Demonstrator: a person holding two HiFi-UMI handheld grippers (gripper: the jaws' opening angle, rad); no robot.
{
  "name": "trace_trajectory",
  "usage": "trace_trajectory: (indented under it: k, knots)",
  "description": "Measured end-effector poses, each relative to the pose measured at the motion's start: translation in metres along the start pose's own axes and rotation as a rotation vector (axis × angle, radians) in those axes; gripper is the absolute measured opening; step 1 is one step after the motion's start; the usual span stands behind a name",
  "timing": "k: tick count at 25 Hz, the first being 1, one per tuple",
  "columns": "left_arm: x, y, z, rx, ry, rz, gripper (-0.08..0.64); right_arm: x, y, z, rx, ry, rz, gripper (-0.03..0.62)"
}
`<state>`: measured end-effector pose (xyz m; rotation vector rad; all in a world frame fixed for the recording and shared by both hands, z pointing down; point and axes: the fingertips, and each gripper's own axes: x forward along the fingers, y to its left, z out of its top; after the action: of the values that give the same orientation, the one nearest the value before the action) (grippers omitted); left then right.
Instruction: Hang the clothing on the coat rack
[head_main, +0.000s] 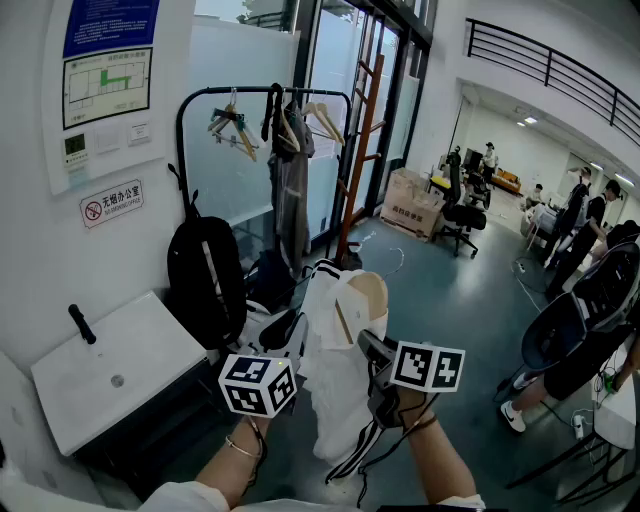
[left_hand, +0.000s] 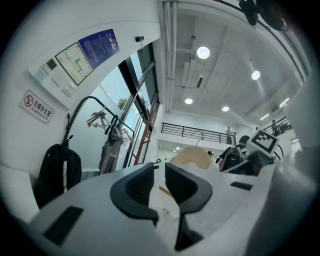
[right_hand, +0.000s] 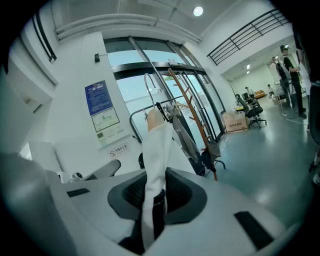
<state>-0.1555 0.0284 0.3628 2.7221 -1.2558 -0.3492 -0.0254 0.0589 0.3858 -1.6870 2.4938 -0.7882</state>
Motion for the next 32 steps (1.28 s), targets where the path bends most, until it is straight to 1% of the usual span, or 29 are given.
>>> trace_trajectory:
  k: [4, 13, 18, 23, 25, 29, 32]
  knots:
    - [-0.002, 0.003, -0.002, -0.002, 0.010, 0.000, 0.075, 0.001, 0.002, 0.000, 0.005, -0.008, -0.004, 0.071]
    - [-0.003, 0.021, 0.000, -0.009, 0.014, 0.003, 0.075, 0.019, 0.019, 0.002, -0.040, 0.000, -0.011, 0.071]
    - [-0.006, 0.031, -0.003, -0.017, 0.021, -0.006, 0.075, 0.026, 0.022, -0.002, -0.016, 0.001, -0.020, 0.071]
    - [-0.008, 0.037, -0.001, 0.011, 0.033, -0.024, 0.075, 0.030, 0.025, -0.006, -0.001, 0.005, -0.035, 0.071]
    - [-0.008, 0.039, -0.002, 0.010, 0.034, -0.024, 0.075, 0.030, 0.025, -0.008, 0.000, 0.004, -0.036, 0.071]
    - [-0.002, 0.037, -0.009, 0.014, 0.051, -0.035, 0.075, 0.032, 0.019, -0.007, 0.015, 0.009, -0.035, 0.071]
    - [0.006, 0.038, -0.011, 0.013, 0.048, -0.027, 0.075, 0.036, 0.011, -0.004, 0.027, 0.018, -0.023, 0.071]
